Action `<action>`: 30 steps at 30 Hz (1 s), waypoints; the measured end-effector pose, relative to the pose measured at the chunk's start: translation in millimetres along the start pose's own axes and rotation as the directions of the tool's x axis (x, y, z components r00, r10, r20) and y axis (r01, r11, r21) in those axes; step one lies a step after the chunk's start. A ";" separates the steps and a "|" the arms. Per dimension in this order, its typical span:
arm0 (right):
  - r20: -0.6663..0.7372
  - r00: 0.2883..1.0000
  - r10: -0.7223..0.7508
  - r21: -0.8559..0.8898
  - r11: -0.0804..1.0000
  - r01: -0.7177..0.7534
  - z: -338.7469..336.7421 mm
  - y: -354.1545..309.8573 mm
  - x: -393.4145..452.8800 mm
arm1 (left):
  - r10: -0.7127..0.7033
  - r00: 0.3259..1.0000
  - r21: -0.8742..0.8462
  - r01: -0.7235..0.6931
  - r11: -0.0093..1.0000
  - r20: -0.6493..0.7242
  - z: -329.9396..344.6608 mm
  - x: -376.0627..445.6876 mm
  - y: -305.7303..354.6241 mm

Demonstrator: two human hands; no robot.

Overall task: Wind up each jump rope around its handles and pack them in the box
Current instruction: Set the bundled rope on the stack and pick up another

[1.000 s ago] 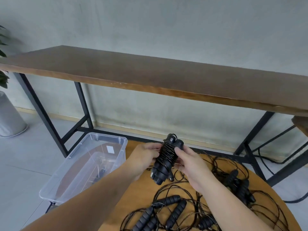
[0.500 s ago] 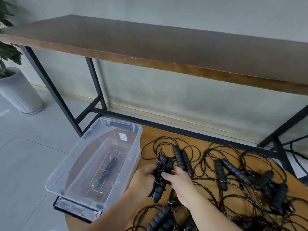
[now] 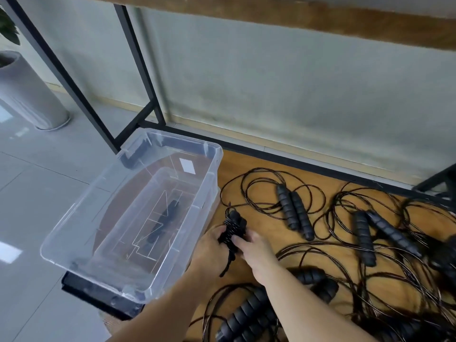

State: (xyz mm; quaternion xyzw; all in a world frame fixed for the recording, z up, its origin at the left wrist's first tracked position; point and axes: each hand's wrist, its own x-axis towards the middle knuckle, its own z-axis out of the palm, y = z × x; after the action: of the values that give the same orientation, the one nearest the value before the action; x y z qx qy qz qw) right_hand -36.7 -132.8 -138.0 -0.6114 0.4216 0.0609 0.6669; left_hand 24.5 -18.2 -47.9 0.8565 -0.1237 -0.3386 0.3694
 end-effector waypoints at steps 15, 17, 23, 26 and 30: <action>-0.007 0.996 0.089 -0.095 0.991 -0.089 14.1 -22.6 5.0 | 0.072 0.989 0.169 -0.049 0.984 -0.132 15.4 14.4 -22.6; 0.036 0.992 0.124 -0.038 0.992 -0.122 11.7 -24.7 4.5 | 0.118 0.983 0.204 -0.087 0.975 -0.142 16.0 12.1 -24.6; 0.006 0.993 0.118 -0.169 0.979 -0.115 2.8 -25.6 0.5 | 0.161 0.979 0.229 -0.128 0.965 -0.128 21.8 4.8 -30.0; 0.018 0.990 0.138 -0.184 0.974 -0.132 -1.0 -26.7 -3.2 | 0.140 0.985 0.254 -0.110 0.961 -0.101 22.6 1.2 -30.4; 0.028 0.988 0.154 -0.157 0.976 -0.148 -4.4 -29.7 -10.0 | 0.159 0.981 0.255 -0.126 0.959 -0.114 22.0 -0.7 -30.4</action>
State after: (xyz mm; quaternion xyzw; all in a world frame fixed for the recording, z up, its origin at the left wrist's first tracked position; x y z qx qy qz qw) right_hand -27.5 -139.5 -108.5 -0.6259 0.4476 0.1559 0.6193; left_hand 8.1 -8.8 -80.3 0.9053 -0.2012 -0.2352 0.2910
